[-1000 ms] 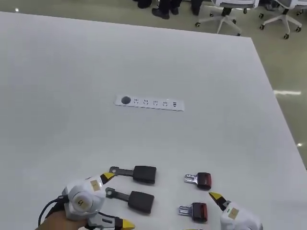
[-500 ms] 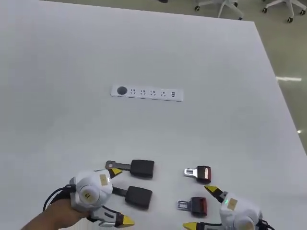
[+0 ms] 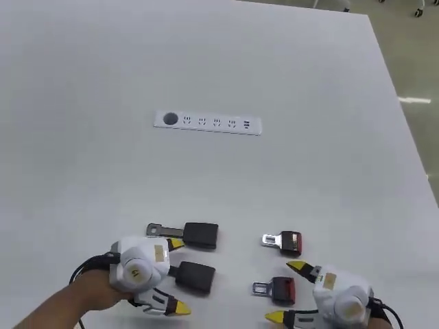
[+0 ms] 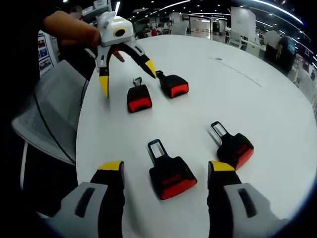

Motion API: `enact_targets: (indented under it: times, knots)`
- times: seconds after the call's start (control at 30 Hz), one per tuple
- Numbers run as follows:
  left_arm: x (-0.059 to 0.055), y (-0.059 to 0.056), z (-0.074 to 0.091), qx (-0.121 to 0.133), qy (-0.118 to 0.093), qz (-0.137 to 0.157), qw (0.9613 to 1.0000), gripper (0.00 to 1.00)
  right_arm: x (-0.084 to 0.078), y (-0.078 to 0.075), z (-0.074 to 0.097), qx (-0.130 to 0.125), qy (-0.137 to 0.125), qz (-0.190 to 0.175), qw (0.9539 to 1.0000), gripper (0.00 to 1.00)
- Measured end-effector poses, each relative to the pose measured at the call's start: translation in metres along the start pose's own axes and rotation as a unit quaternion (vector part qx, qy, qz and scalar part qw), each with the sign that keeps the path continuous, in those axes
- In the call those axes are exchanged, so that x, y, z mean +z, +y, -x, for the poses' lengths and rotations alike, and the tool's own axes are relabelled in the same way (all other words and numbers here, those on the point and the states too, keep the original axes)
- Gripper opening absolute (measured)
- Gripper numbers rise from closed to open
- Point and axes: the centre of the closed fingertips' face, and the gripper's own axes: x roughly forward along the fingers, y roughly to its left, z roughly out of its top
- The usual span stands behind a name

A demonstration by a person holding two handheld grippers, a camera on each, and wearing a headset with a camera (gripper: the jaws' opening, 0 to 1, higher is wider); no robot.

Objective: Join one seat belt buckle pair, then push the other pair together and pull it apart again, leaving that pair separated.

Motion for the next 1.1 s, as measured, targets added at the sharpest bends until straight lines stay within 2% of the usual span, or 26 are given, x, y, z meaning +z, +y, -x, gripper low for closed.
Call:
enact_targets:
  times: [0.2, 0.37, 0.47, 0.63, 0.67, 0.7, 0.83, 1.0, 1.03, 1.1]
  knots:
    - [-0.001, 0.002, -0.007, -0.011, 0.006, -0.023, 0.9996, 0.71, 0.002, 0.000, 0.000, 0.009, 0.013, 0.011, 0.9998, 0.57]
    - [-0.006, 0.002, -0.012, -0.021, 0.018, -0.043, 0.9987, 0.65, -0.007, 0.000, -0.004, 0.023, 0.027, 0.017, 0.9992, 0.52]
    - [-0.010, 0.000, -0.014, -0.027, 0.025, -0.055, 0.9978, 0.61, -0.012, 0.001, -0.006, 0.029, 0.038, 0.034, 0.9983, 0.47]
    - [-0.016, 0.000, -0.020, -0.026, 0.038, -0.077, 0.9959, 0.59, -0.013, 0.001, -0.005, 0.031, 0.045, 0.053, 0.9971, 0.44]
    - [-0.014, 0.002, -0.020, -0.021, 0.036, -0.094, 0.9947, 0.58, -0.014, -0.001, -0.005, 0.029, 0.044, 0.054, 0.9971, 0.42]
    - [-0.015, 0.002, -0.020, -0.020, 0.039, -0.089, 0.9951, 0.57, -0.014, -0.002, -0.004, 0.028, 0.044, 0.057, 0.9970, 0.41]
    - [-0.014, 0.007, -0.020, -0.011, 0.036, -0.099, 0.9943, 0.51, -0.014, -0.004, -0.003, 0.028, 0.044, 0.073, 0.9960, 0.37]
    - [-0.010, 0.003, -0.019, -0.012, 0.022, -0.098, 0.9949, 0.46, -0.017, -0.005, -0.004, 0.040, 0.046, 0.087, 0.9943, 0.36]
    - [-0.010, 0.000, -0.018, -0.013, 0.021, -0.090, 0.9956, 0.41, -0.018, -0.006, -0.004, 0.041, 0.047, 0.090, 0.9940, 0.36]
    - [-0.007, 0.003, -0.018, -0.003, 0.018, -0.080, 0.9966, 0.37, -0.018, -0.006, -0.004, 0.044, 0.051, 0.094, 0.9933, 0.36]
